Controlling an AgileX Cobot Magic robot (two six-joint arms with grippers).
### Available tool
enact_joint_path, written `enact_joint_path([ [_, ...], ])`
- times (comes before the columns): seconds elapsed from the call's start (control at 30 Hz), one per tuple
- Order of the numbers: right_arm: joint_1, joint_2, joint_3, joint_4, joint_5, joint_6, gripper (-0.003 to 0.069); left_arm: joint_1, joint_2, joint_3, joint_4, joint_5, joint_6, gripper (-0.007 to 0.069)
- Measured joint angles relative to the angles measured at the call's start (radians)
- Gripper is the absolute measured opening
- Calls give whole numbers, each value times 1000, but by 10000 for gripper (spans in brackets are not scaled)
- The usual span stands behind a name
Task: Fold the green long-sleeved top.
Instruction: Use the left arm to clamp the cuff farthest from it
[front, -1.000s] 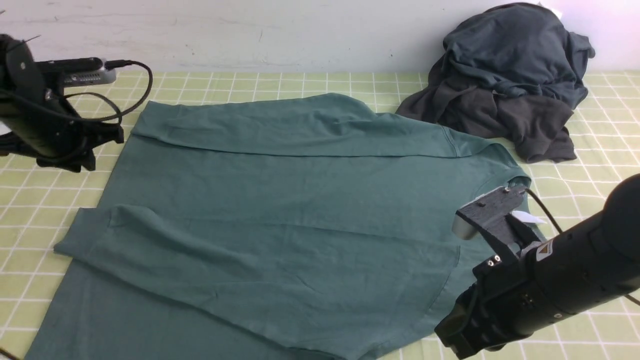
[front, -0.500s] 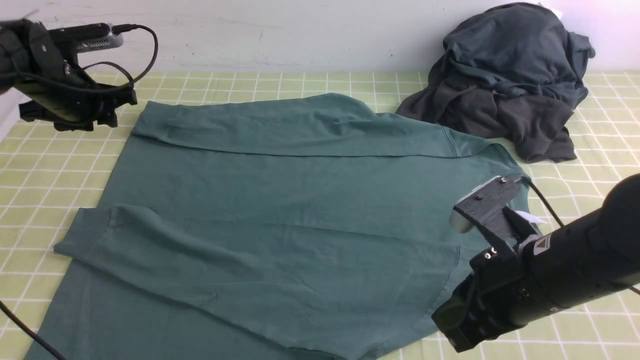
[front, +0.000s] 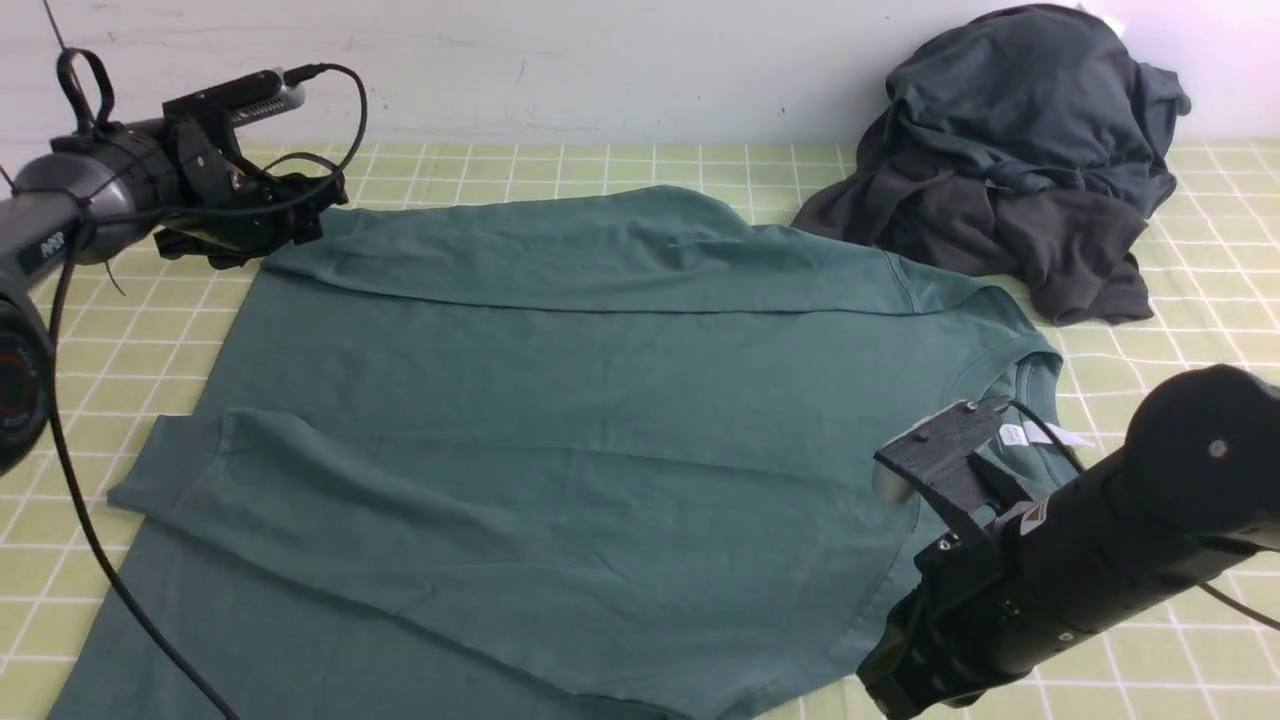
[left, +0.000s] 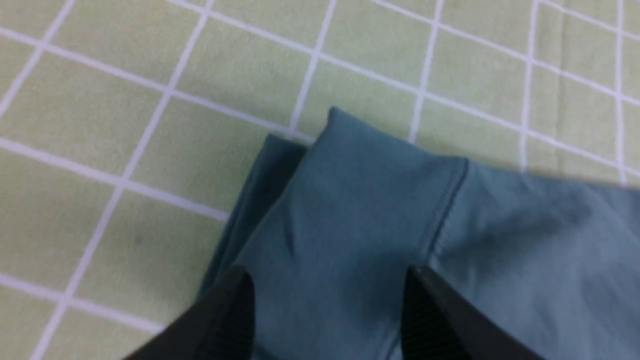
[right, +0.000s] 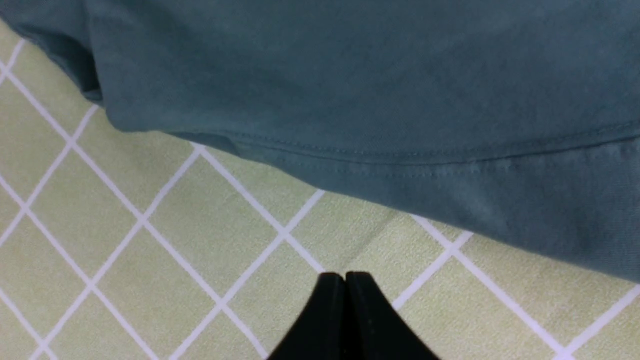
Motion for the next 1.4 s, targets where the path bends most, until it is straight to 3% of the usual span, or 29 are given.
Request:
enact_joint_path([
  [0.53, 0, 2, 0, 20, 0, -1, -14, -2, 45, -84, 207, 126, -187, 370],
  [0.73, 0, 2, 0, 27, 0, -2, -14, -17, 46, -85, 214, 135, -160, 158],
  [0.8, 0, 2, 0, 29, 1, -2, -14, -26, 44, -86, 217, 128, -121, 41],
  [0.87, 0, 2, 0, 29, 3, -2, -14, -32, 38, -86, 218, 125, -92, 10],
  [1.3, 0, 2, 0, 32, 16, -28, -14, -42, -69, -95, 272, 240, -60, -2],
  [1.4, 0, 2, 0, 49, 17, -48, -14, -42, -56, -96, 298, 234, -59, 26],
])
